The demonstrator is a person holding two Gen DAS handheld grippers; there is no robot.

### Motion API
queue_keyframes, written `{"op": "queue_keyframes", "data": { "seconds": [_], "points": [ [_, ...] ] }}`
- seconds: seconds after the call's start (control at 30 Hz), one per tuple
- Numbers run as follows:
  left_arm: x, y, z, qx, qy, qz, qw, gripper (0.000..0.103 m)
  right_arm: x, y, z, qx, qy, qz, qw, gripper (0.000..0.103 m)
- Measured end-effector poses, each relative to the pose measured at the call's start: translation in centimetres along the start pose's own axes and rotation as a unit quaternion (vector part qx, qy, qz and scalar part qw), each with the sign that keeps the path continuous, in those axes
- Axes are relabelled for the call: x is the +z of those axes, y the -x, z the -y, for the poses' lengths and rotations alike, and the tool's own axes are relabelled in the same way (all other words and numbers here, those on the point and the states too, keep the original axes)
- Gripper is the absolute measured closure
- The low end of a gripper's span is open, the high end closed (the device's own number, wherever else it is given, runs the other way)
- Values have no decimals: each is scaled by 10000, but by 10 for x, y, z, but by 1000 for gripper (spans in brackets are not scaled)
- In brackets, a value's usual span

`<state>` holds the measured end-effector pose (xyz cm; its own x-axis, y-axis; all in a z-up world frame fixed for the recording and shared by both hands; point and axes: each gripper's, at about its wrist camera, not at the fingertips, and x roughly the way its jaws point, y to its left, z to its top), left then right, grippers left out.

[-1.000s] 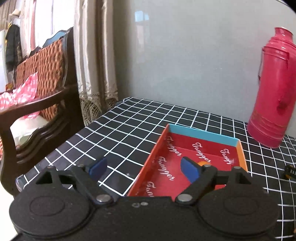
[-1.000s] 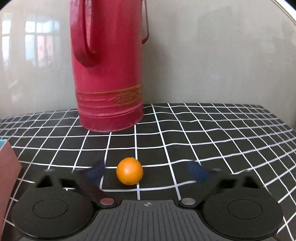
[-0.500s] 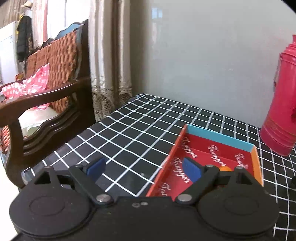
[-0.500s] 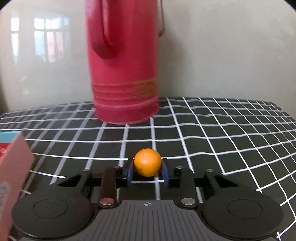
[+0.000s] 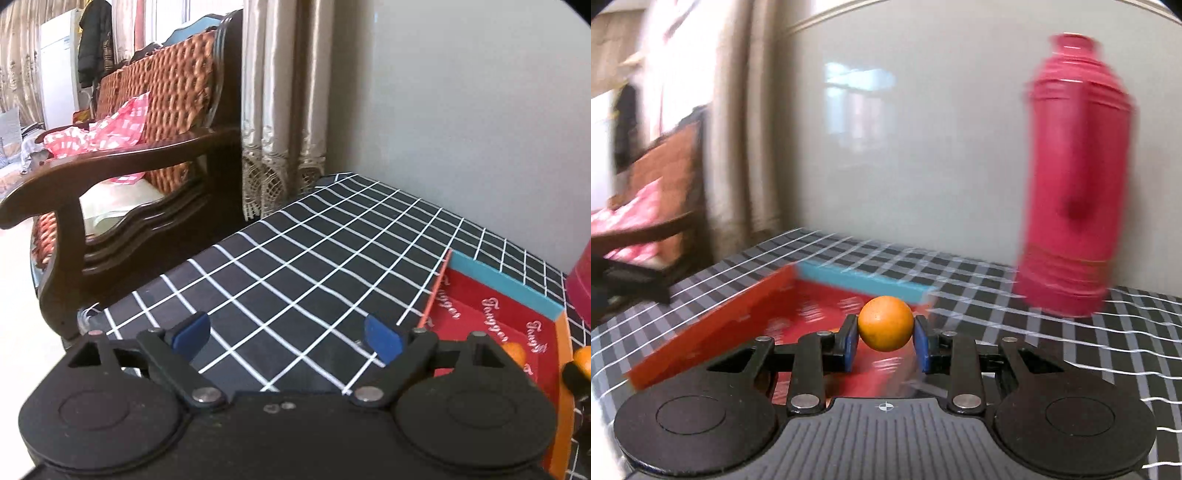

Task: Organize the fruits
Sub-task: 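Carry the small tangerine into the box and open the right gripper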

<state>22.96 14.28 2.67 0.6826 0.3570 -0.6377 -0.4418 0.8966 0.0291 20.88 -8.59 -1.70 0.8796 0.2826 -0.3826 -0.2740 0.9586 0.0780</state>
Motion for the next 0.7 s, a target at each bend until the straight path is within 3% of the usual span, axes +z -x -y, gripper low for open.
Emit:
{"op": "queue_keyframes", "data": {
  "seconds": [0.17,0.3,0.33,0.37,0.43,0.6,0.67,0.7],
  "points": [
    [-7,6,-18,56,-58,-24,10000,17,-8,-12,-44,413,360,-224,9982,71],
    [-10,9,-30,110,-179,-13,9998,17,-16,-15,-64,398,531,-444,9968,67],
    [-10,9,-32,118,-204,-11,9997,17,-17,-14,-67,342,530,-454,9970,55],
    [-9,8,-34,115,-203,-14,9997,17,-18,-12,-67,289,489,-435,9974,35],
    [-7,7,-36,65,-209,-11,9998,17,-16,-13,-65,172,393,-324,9986,21],
    [-3,16,-30,-198,-245,46,9995,16,-10,24,-52,-215,119,4,9997,18],
    [-5,29,-27,-519,-150,-96,9985,16,-12,44,-45,-428,-93,-2,9990,0],
    [-7,40,-26,-635,-179,-35,9978,16,-14,59,-43,-554,-215,28,9982,0]
  ]
}}
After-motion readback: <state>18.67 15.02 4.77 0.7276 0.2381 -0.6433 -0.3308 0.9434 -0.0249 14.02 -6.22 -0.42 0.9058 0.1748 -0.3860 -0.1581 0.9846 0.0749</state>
